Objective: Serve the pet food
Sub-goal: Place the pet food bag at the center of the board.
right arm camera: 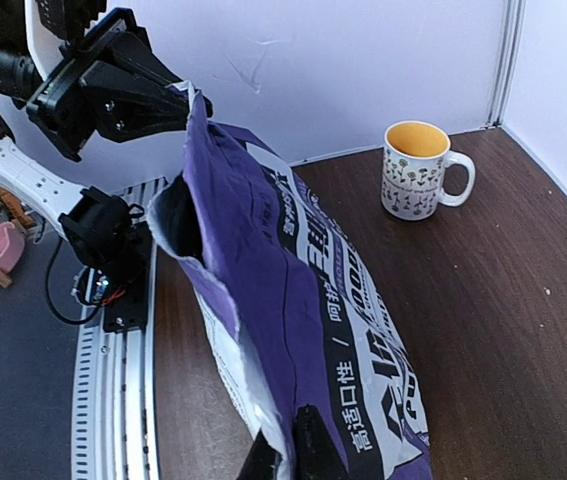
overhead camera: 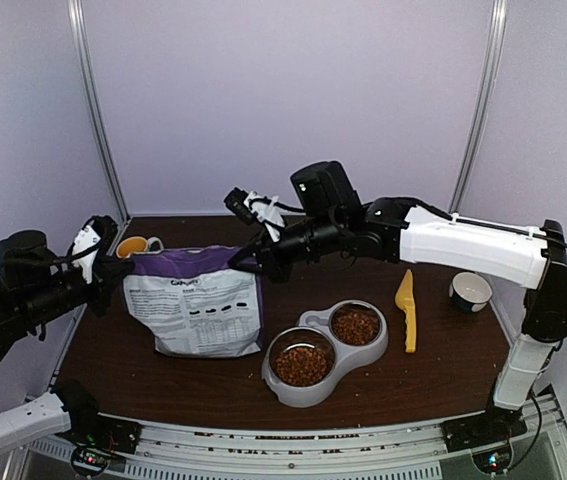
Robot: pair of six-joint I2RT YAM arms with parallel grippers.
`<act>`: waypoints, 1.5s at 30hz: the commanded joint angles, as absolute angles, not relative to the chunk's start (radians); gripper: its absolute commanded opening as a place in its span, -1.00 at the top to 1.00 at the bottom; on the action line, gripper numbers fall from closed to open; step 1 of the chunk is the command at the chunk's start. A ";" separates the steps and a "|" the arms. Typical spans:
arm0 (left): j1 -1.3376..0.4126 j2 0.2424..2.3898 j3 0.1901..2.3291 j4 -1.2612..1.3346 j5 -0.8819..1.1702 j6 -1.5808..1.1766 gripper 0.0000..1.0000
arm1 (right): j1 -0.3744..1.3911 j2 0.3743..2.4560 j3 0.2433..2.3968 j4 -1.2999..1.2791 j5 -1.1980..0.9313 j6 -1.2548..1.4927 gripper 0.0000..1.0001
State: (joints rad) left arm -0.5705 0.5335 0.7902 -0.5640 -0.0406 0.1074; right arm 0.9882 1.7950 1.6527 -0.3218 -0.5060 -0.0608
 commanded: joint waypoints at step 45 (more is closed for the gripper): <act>-0.871 1.136 1.501 -0.875 0.299 0.220 -0.72 | 0.959 1.473 1.300 -0.091 -0.631 0.123 1.00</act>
